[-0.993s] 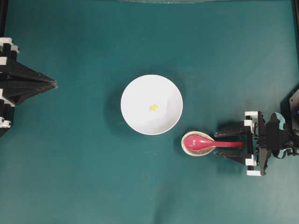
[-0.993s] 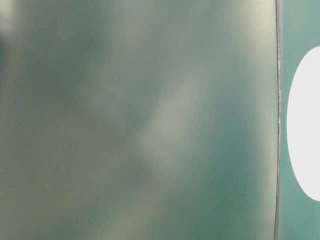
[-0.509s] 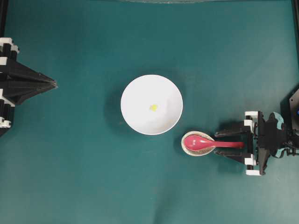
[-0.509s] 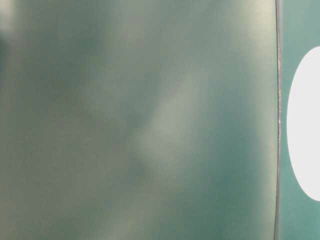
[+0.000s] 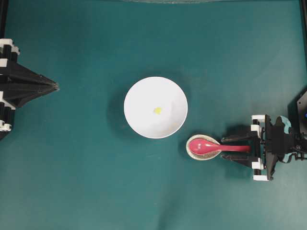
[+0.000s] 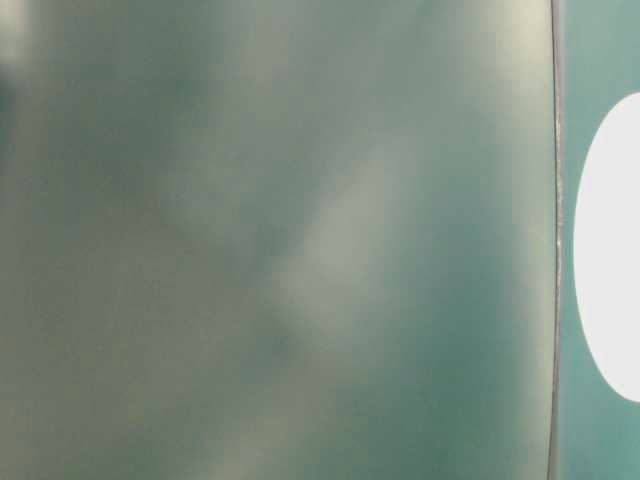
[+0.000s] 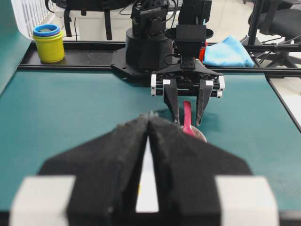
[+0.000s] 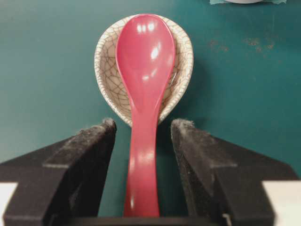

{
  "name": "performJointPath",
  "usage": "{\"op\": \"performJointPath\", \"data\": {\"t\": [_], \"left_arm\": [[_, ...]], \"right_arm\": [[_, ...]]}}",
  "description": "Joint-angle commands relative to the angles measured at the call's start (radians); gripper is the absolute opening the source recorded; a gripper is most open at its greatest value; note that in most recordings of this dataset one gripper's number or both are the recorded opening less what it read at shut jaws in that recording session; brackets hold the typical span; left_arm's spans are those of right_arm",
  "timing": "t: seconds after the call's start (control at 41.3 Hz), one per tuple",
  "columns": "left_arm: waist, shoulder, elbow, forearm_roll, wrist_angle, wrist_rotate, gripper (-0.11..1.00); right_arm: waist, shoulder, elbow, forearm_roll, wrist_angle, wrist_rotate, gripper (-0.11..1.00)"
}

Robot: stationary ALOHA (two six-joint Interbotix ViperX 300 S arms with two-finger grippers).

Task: Scoop the yellow hexagonal prism block from the bowl with a spoon using the right arm.
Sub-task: 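Lower the right gripper around the red spoon handle and close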

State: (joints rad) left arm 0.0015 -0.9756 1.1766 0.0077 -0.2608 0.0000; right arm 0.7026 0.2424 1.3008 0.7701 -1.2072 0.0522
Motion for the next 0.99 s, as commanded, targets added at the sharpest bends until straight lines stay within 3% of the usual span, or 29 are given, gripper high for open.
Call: {"op": "performJointPath", "data": {"t": [0.0,0.8,0.969], "left_arm": [[0.000,0.009,-0.025,0.003,-0.005,0.002,0.09],[0.000,0.009,-0.023,0.003,-0.005,0.002,0.09],[-0.002,0.009,-0.025,0.003,0.023,-0.006,0.09]], "right_arm": [[0.006,-0.009,0.000,0.005,-0.008,0.002,0.56],[0.006,-0.014,0.003,0.003,-0.009,0.002,0.23],[0.006,-0.054,0.011,0.005,-0.005,0.002,0.22]]}}
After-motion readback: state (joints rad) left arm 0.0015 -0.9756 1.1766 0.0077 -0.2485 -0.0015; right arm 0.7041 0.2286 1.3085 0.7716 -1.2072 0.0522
